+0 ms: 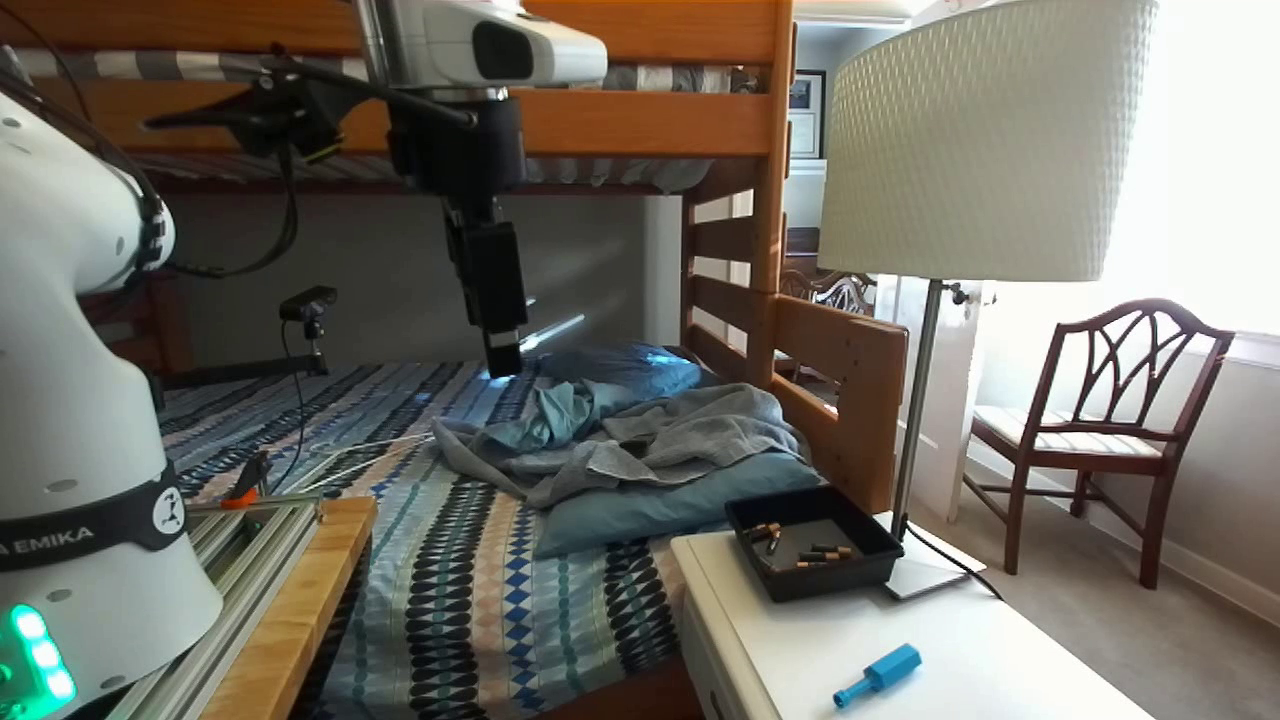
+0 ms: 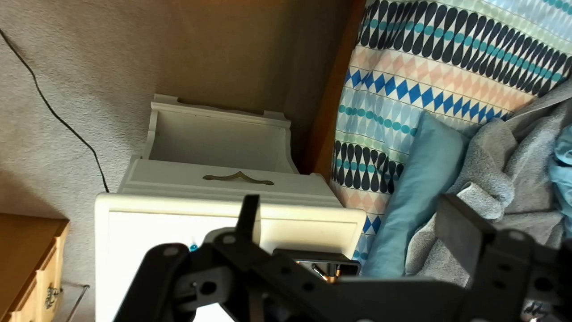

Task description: Move the towel to the left

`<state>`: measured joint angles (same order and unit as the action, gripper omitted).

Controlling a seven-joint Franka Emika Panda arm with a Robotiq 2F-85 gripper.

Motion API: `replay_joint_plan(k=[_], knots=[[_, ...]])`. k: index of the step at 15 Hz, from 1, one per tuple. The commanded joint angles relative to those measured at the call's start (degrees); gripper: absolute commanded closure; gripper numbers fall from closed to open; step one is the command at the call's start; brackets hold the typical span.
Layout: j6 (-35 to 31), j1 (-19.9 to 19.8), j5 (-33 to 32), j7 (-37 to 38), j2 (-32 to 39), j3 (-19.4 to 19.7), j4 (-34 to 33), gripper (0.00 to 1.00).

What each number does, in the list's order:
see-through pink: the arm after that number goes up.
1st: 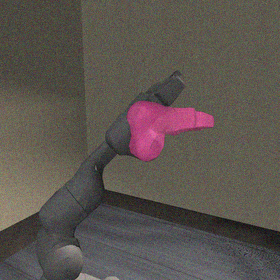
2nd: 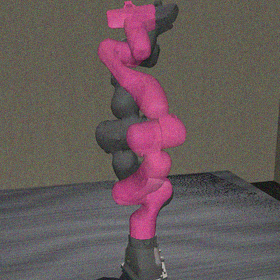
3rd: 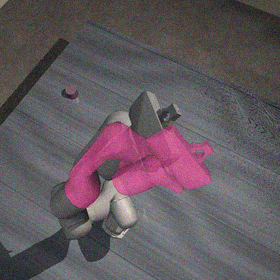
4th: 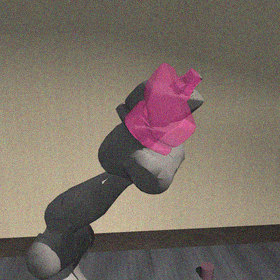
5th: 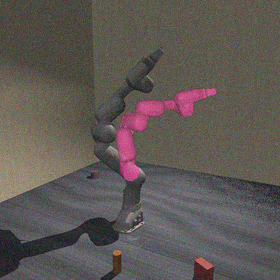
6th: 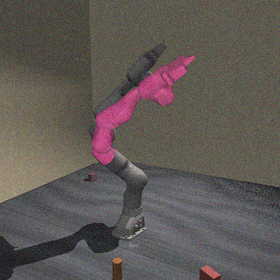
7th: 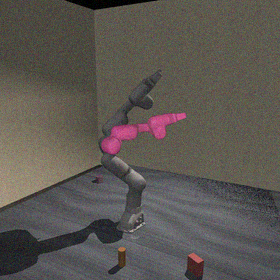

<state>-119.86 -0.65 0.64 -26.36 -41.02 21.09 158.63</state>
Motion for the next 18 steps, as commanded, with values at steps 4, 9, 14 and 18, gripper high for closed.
replay_joint_plan(k=[4,9,14,18], knots=[[-3.4,-0.7,0.9,-0.7,2.3,-1.5,-0.1,0.00],[-14.9,8.3,11.2,-5.4,9.5,-0.3,-2.8,0.00],[-21.4,17.5,19.4,-9.1,19.8,-3.0,-10.3,0.00],[-21.0,19.6,24.8,-11.1,27.6,-6.6,-18.0,0.00]])
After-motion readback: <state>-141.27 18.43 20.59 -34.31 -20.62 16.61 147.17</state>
